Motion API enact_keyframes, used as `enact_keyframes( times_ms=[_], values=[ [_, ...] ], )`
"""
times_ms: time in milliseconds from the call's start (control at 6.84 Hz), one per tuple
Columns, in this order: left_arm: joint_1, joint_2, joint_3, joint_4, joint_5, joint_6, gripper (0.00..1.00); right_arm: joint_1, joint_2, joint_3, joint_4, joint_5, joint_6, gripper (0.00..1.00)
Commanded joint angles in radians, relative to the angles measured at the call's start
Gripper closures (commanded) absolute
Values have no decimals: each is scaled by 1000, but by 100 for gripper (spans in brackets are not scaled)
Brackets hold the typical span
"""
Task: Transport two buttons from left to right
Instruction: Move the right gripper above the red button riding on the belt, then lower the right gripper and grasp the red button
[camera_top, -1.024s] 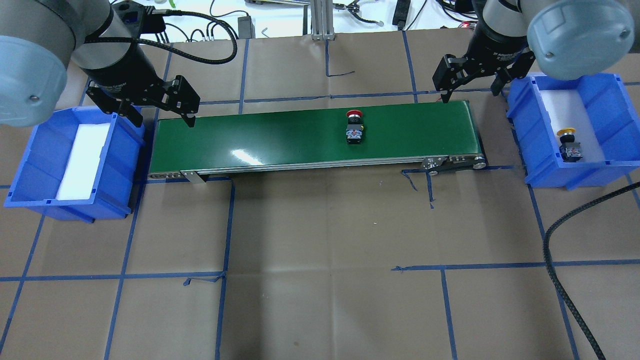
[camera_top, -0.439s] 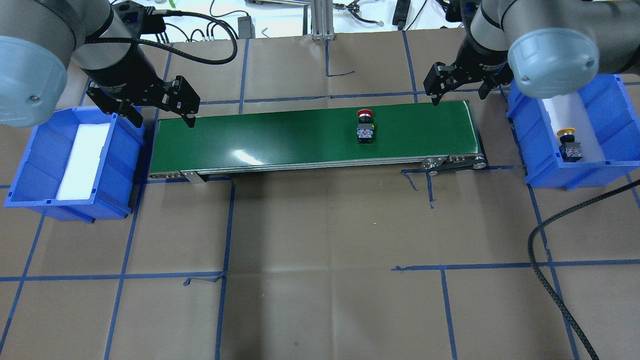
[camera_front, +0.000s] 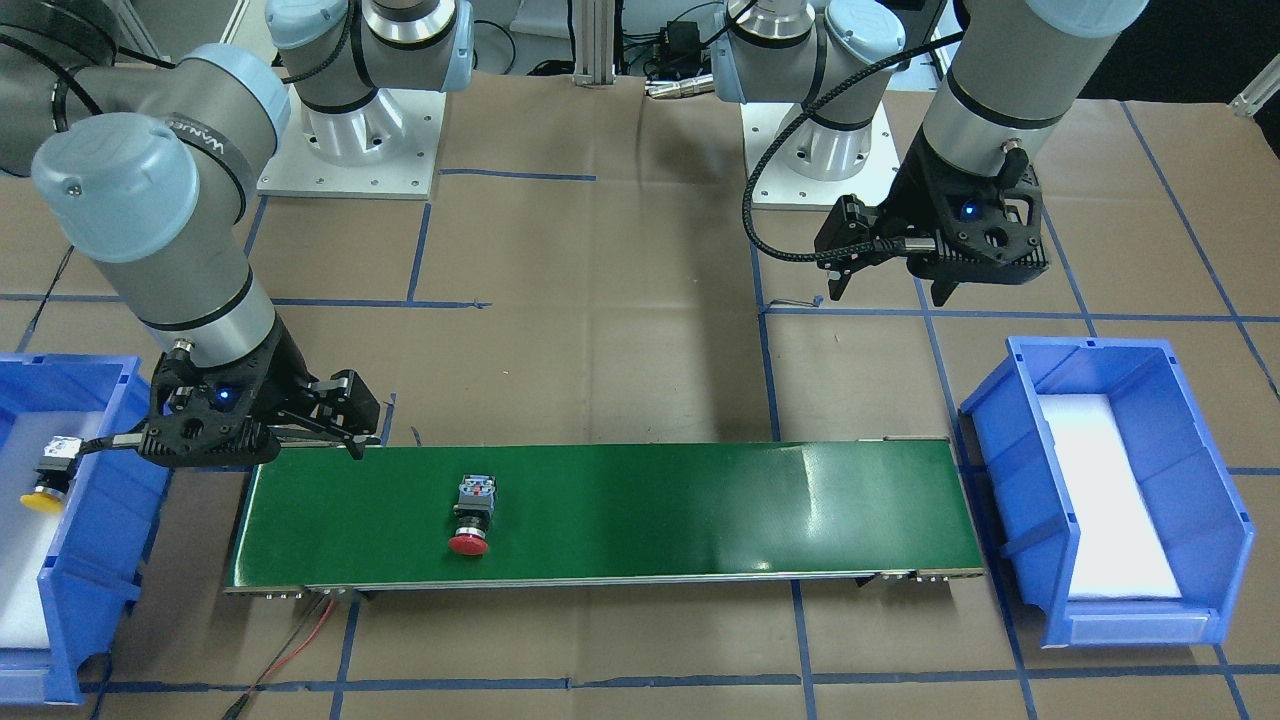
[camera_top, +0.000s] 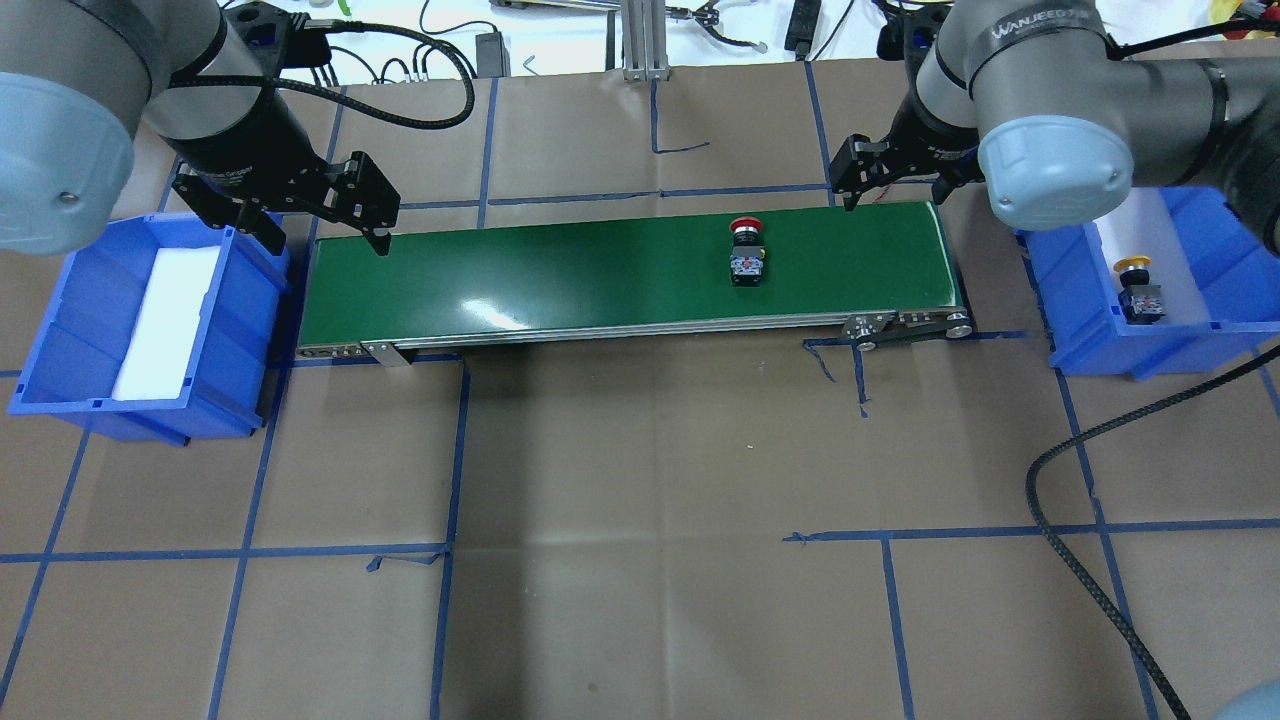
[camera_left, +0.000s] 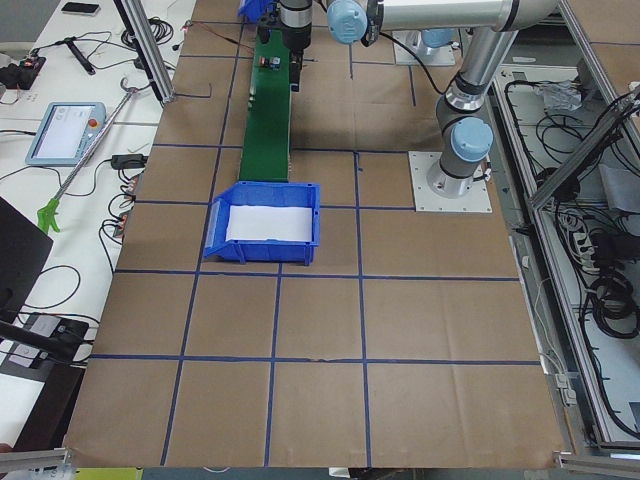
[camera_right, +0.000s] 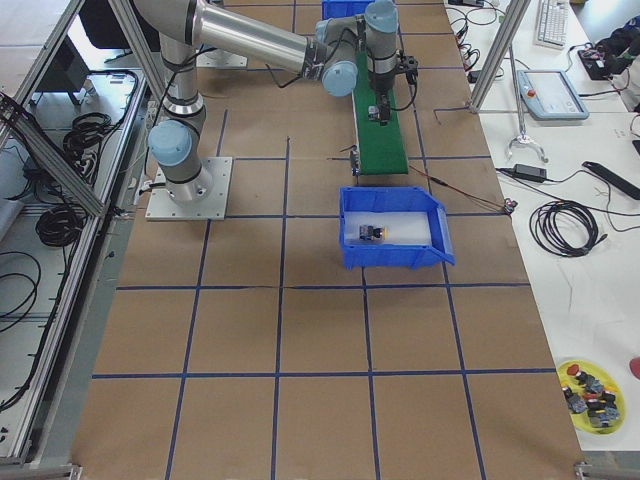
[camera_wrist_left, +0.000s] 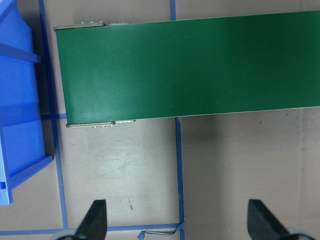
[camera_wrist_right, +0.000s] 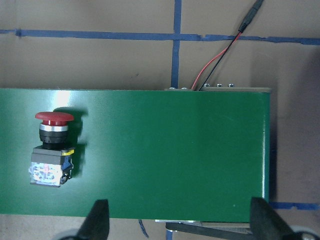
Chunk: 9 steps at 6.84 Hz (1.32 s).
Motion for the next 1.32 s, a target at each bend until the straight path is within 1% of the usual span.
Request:
enact_keyframes(
  times_ms=[0, 146, 439, 1024, 1170],
  values=[
    [-1, 0, 0, 0, 0, 0, 1, 20, 48, -4, -35, 63, 79, 0],
    [0, -1, 0, 0, 0, -1, 1, 46, 84, -18, -58, 61, 108, 0],
    [0, 0, 0, -1, 0, 0, 1, 76, 134, -56, -60, 44, 109, 0],
    [-1, 0, -2, -1, 0, 0, 1, 80, 199, -46, -62, 44, 106, 1],
    [0, -1, -2, 0, 0, -1, 1, 77, 216, -49, -60, 42, 106, 4]
  ],
)
